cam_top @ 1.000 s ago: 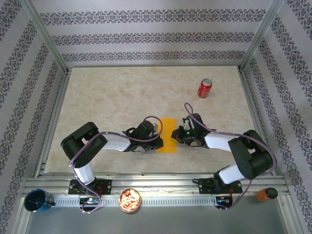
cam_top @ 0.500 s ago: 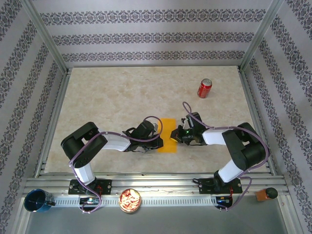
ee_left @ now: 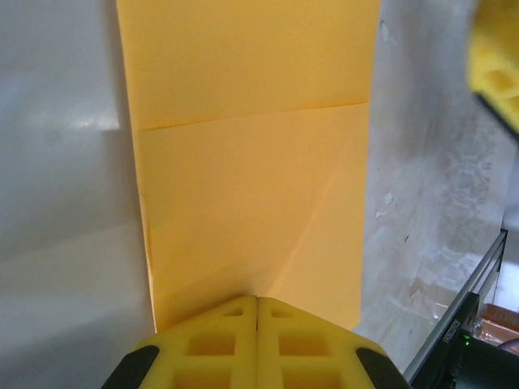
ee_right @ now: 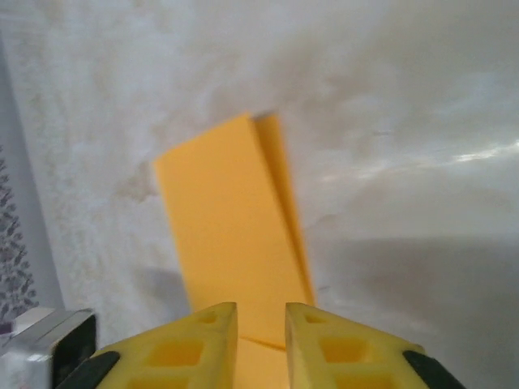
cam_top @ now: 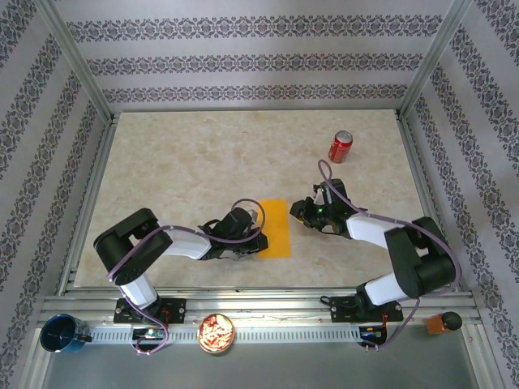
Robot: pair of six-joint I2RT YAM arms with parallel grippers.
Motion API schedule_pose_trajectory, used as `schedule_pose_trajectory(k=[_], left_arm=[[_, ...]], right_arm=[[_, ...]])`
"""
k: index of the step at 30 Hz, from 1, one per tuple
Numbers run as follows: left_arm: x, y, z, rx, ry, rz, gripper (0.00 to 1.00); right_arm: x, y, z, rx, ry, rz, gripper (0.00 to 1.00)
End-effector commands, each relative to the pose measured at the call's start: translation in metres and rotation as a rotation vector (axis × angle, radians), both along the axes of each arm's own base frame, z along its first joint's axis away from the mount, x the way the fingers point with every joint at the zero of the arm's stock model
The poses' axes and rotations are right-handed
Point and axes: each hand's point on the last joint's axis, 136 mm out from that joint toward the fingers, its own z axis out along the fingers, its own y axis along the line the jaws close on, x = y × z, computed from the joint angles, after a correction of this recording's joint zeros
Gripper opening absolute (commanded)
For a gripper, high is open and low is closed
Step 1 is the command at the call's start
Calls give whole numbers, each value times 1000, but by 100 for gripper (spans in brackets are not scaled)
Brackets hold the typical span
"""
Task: Fold a paper plane with a square sheet of paper (pick it up from the middle)
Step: Fold the triangle a second time at the center of the table.
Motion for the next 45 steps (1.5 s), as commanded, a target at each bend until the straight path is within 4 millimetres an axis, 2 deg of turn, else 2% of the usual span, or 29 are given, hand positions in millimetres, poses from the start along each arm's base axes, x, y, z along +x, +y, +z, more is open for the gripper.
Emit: schedule_pose_trajectory(k=[1,3,5,7,11,15,18,21,31,38,45], left_arm=[[-2,17,-11,53,16,114,0],[1,11,-3,17,2,108,0],[3,-5,22,-51,-75,59,9],[5,-11,42,-67,-128,31,16],[13,-3,59,5,-174,-15,20],[18,8,51,57,-128,-61,17],[13,-1,49,44,-96,-189,16],[11,1,40,130,-76,-266,14],[25,12,9,224,-46,-262,7],[15,19,-14,234,3,-265,3],[4,23,-26,215,39,-252,2]], right_arm=[[-13,1,7,-26,-26,21,30],[-23,2,7,-26,-17,30,33],[-34,5,6,-1,13,44,35],[-44,10,7,36,49,66,35],[-65,14,3,21,94,93,38],[-83,6,-3,-69,150,116,39],[-91,8,-3,-112,148,117,40],[-97,10,-3,-120,157,117,40],[-110,15,-16,-111,235,104,34],[-110,25,-16,-107,242,132,33],[-109,29,-24,-124,262,139,35]])
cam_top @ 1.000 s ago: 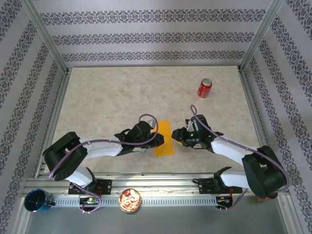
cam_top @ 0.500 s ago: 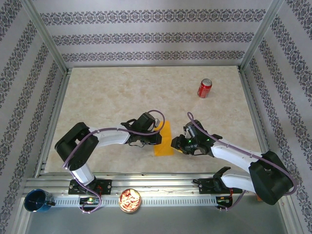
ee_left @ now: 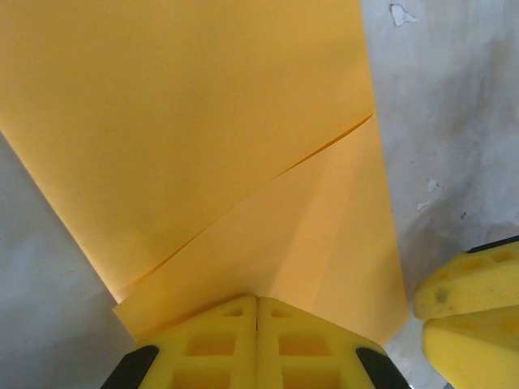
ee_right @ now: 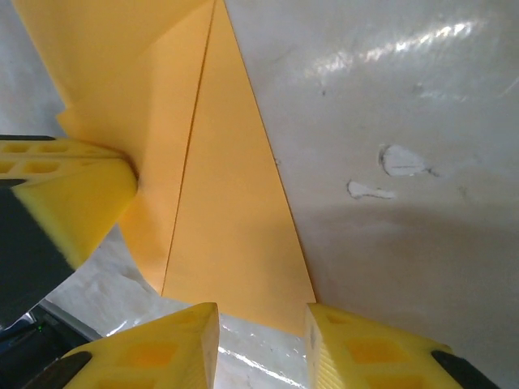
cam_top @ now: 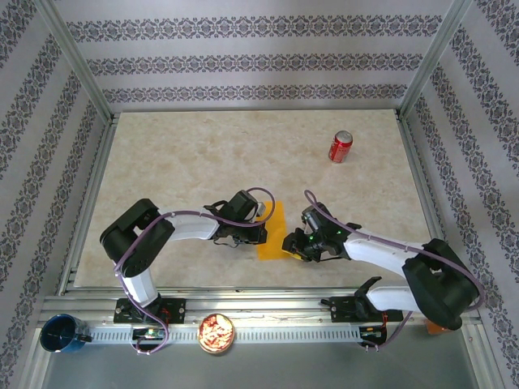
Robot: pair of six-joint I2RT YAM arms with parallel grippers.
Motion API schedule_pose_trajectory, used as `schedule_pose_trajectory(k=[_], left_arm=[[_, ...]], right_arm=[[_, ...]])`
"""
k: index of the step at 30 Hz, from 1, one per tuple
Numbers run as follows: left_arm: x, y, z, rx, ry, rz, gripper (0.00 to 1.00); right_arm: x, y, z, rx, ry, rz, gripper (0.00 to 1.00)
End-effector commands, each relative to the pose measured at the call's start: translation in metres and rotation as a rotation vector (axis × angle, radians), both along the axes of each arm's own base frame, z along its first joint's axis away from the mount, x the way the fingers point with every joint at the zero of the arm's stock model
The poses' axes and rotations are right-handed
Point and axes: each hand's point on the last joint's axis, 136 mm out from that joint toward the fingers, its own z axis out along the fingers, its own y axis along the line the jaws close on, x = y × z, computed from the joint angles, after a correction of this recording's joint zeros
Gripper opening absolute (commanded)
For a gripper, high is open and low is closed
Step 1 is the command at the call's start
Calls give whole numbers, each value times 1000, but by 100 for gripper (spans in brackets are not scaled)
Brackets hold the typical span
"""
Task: Fold a paper plane with a square sheet of paper (pick it up from the middle)
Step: Fold the triangle a second time at the center of the table, then turn over the paper at the center of the table.
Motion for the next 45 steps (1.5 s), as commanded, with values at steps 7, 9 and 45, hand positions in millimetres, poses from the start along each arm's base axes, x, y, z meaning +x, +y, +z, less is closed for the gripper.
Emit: schedule_pose_trajectory(k=[7,9,45], left_arm=[[-16,16,-24,47,73,14,2],[-16,16,-24,44,75,16,2],[-16,11,-24,24,87,9,2]], right_arm=[[13,14,4,7,-25,7,35],[17,16,6,8,-34,6,36],[30,27,15,97,-82,-17,37]])
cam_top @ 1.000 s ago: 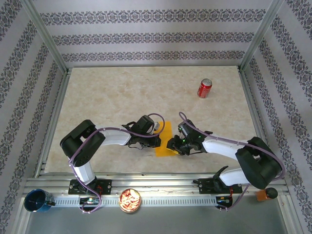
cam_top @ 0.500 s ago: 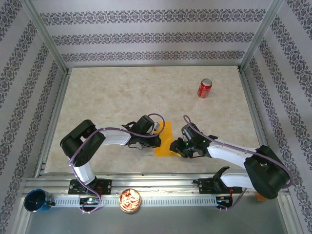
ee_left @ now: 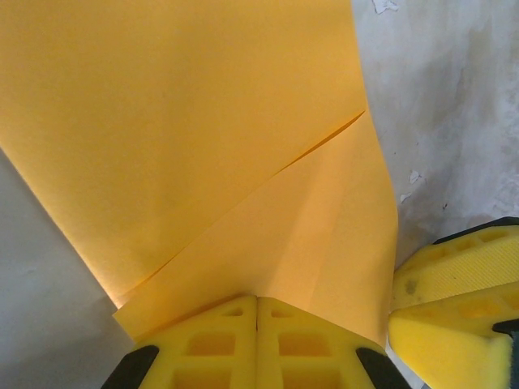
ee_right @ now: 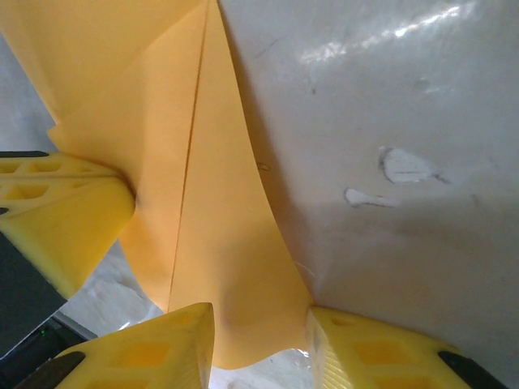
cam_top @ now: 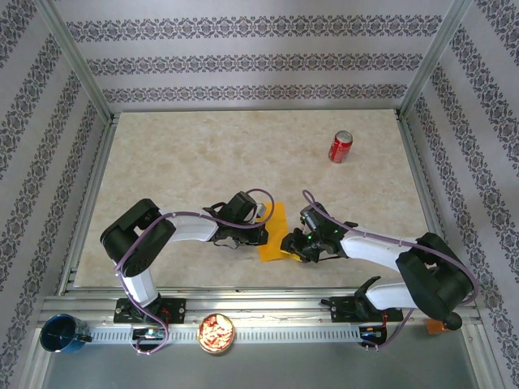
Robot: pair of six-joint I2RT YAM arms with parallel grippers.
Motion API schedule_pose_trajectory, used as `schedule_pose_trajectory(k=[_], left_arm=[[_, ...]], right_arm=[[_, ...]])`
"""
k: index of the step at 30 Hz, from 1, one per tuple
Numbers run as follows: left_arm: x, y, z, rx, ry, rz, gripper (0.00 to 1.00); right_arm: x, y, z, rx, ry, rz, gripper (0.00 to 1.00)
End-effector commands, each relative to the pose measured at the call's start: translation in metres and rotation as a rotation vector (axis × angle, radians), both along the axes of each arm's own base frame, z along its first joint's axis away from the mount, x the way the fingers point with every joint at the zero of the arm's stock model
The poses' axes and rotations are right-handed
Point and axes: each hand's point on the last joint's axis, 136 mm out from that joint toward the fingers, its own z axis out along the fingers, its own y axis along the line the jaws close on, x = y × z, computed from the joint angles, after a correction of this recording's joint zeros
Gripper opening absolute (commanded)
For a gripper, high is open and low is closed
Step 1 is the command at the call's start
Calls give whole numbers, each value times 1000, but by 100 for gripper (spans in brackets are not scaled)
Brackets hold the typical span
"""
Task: Fold a paper plane with a square sheet of paper (pick it up from the middle)
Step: Turn over the paper at the center of the table.
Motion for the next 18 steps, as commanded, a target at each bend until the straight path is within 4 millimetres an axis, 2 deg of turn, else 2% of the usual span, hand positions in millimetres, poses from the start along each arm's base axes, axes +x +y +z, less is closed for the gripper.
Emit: schedule_pose_trajectory(k=[1,8,18], left_arm=[[-12,16,-24,69,75,16,2],[-12,16,-25,73,77,16,2],[-11,13,-25,70,81,13,2]], right_arm=[[31,21,21,86,-118,-8,38],[39,17,21,82,-122,-21,35],[61,16,27,133,-141,-18,40]])
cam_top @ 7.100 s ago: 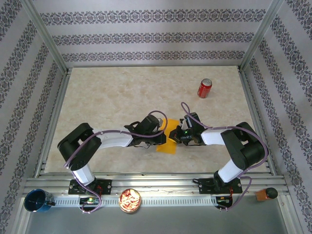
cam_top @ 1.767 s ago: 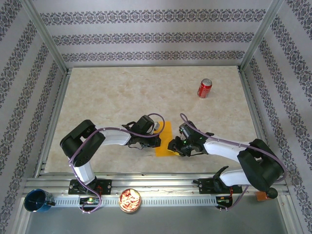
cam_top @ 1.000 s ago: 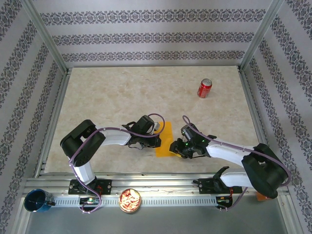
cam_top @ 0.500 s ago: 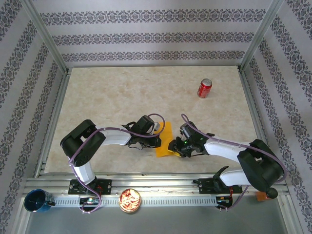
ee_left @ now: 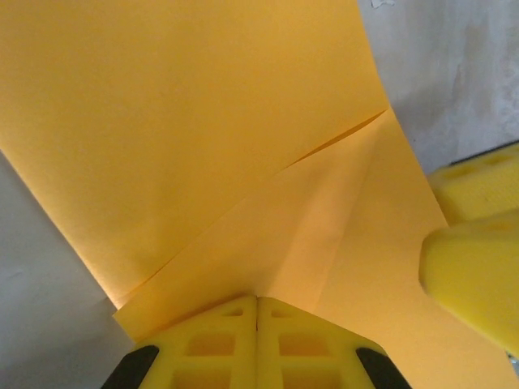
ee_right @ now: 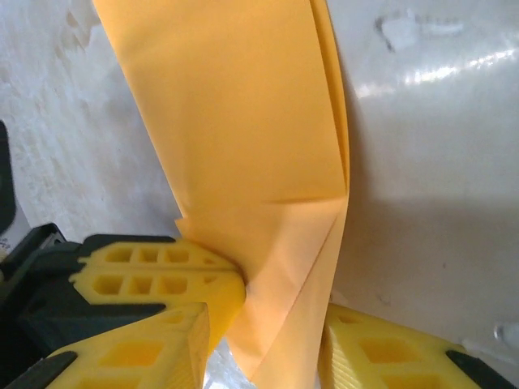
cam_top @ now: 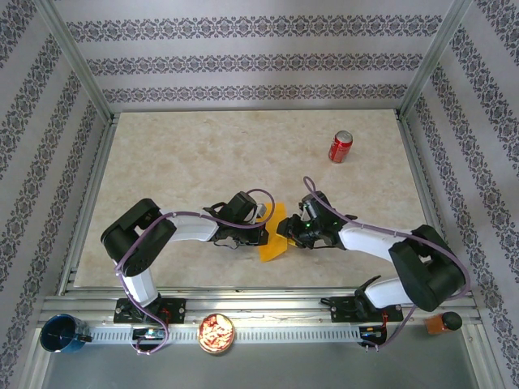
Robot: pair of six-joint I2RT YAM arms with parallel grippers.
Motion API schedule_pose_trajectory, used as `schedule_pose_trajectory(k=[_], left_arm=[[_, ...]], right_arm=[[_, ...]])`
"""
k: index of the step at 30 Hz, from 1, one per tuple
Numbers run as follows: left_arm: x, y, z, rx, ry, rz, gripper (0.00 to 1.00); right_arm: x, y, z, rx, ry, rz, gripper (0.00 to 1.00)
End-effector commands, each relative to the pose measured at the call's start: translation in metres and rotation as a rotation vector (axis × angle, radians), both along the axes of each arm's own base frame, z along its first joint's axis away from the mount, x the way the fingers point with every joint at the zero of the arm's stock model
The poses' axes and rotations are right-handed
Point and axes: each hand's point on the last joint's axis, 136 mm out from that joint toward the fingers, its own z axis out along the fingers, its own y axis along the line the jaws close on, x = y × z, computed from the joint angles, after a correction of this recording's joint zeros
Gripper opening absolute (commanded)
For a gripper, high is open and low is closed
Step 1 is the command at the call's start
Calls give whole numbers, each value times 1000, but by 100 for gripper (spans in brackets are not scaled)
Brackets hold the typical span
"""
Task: Fold a paper plane with a square sheet of paper (pick it up from the middle)
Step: Turn over the paper at the center of the table.
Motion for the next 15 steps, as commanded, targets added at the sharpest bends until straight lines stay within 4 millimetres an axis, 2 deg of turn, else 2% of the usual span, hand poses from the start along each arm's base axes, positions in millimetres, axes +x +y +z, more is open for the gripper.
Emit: schedule_pose_trajectory(k=[1,9,15], left_arm=[[-9,15,-25,77,74,19,1],[-3,8,-15,9,54,65,1],[-3,9,-16,8,52,72,2]], right_arm=[[11,8,7,43,-26,32,40],[22,8,1,71,-57,23,36],[23,4,-10,64,-28,27,25]])
